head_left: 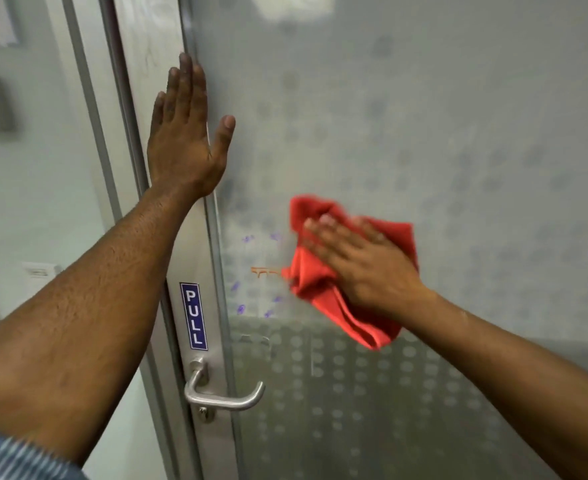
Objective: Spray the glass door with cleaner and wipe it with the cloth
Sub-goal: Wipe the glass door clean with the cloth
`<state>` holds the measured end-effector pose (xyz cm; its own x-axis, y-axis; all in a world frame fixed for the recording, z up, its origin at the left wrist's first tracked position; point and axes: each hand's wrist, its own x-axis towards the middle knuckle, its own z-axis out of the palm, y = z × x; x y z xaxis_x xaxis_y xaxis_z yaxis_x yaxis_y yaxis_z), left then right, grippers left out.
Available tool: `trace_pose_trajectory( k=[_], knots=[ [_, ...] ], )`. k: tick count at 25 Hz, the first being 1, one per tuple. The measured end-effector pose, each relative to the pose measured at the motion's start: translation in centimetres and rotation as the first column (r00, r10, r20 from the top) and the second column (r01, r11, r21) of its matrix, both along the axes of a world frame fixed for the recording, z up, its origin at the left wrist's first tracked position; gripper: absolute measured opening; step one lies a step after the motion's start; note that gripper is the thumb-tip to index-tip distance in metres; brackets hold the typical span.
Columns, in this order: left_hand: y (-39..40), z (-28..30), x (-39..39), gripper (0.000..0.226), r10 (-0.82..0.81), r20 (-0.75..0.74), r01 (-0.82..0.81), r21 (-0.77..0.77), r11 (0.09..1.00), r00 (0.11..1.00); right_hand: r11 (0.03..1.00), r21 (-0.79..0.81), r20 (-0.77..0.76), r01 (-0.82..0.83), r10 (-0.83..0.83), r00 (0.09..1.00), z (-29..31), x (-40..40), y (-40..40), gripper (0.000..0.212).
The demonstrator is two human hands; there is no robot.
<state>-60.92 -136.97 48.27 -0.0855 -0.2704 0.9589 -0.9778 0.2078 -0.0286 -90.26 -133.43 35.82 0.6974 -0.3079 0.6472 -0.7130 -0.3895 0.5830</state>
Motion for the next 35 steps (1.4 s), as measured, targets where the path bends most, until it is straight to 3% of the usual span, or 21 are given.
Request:
trace_pose_trajectory(
  k=[3,4,6,8,10,11,13,16,18,23,26,27,29,32,35],
  knots=[
    [-0.3,-0.7,1.2,0.070,-0.014,-0.035,0.013,-0.011,1.000,0.999,0.988,-0.125,0.463,0.093,-0.024,0.886,8.2,1.8,-0.5,0.061],
    [-0.5,-0.8,1.4,0.069,-0.020,-0.036,0.019,-0.017,1.000,0.999,0.986,-0.137,0.527,0.096,-0.010,0.850,10.0,3.6,-0.7,0.059],
    [-0.8,-0.8,1.9,0.068,-0.037,-0.033,0.037,-0.009,0.999,0.999,0.990,-0.138,0.459,0.010,0.055,0.887,9.1,7.4,-1.7,0.062],
    [-0.9,-0.8,3.1,0.067,-0.057,-0.039,0.058,0.005,0.998,0.998,0.996,0.000,0.168,-0.086,0.085,0.982,3.0,9.9,-1.9,0.066],
    [-1.1,-1.1,4.3,0.065,-0.103,-0.016,0.103,0.003,0.995,0.995,0.992,0.102,-0.121,-0.075,0.087,0.989,-2.4,8.7,-1.0,0.065],
    [-1.2,-1.2,4.8,0.064,-0.126,0.000,0.126,-0.005,0.992,0.992,0.990,0.116,-0.180,-0.075,0.096,0.979,-2.8,7.4,-0.6,0.064],
    [-1.3,-1.3,5.0,0.062,-0.149,0.006,0.149,-0.021,0.989,0.989,0.996,0.045,-0.106,-0.080,0.084,0.991,0.8,5.7,-1.0,0.066],
    [-1.6,-1.4,4.6,0.063,-0.161,-0.035,0.158,-0.058,0.986,0.986,0.992,-0.129,0.155,0.004,0.016,0.988,10.6,6.9,-1.7,0.059],
    [-1.6,-1.4,4.5,0.063,-0.197,-0.075,0.193,-0.062,0.979,0.977,0.988,-0.155,0.174,-0.008,0.036,0.984,13.2,9.7,-2.4,0.055],
    [-1.8,-1.5,5.0,0.063,-0.127,0.009,0.128,-0.068,0.989,0.992,0.995,-0.038,-0.090,-0.089,0.085,0.992,5.3,12.3,-3.1,0.058],
    [-1.7,-1.7,4.8,0.063,-0.082,0.007,0.082,-0.047,0.995,0.997,0.986,0.148,-0.301,-0.077,0.119,0.946,-0.1,9.7,-1.2,0.058],
    [-1.6,-2.0,4.8,0.064,-0.080,0.008,0.080,-0.038,0.996,0.997,0.987,0.143,-0.329,-0.076,0.119,0.937,-0.1,8.1,-0.8,0.057],
    [-1.4,-2.7,5.0,0.065,-0.080,0.011,0.080,-0.023,0.997,0.997,0.997,0.049,-0.209,-0.052,0.061,0.976,2.8,6.0,-0.8,0.060],
    [-1.4,-3.6,4.9,0.066,-0.097,-0.010,0.097,-0.006,0.995,0.995,0.999,-0.041,0.106,0.000,0.005,0.994,7.7,7.5,-1.1,0.059],
    [-1.5,-3.7,4.9,0.066,-0.092,-0.009,0.092,-0.005,0.996,0.996,0.996,-0.026,0.076,-0.080,0.082,0.994,5.8,11.0,-2.0,0.059]
  ],
)
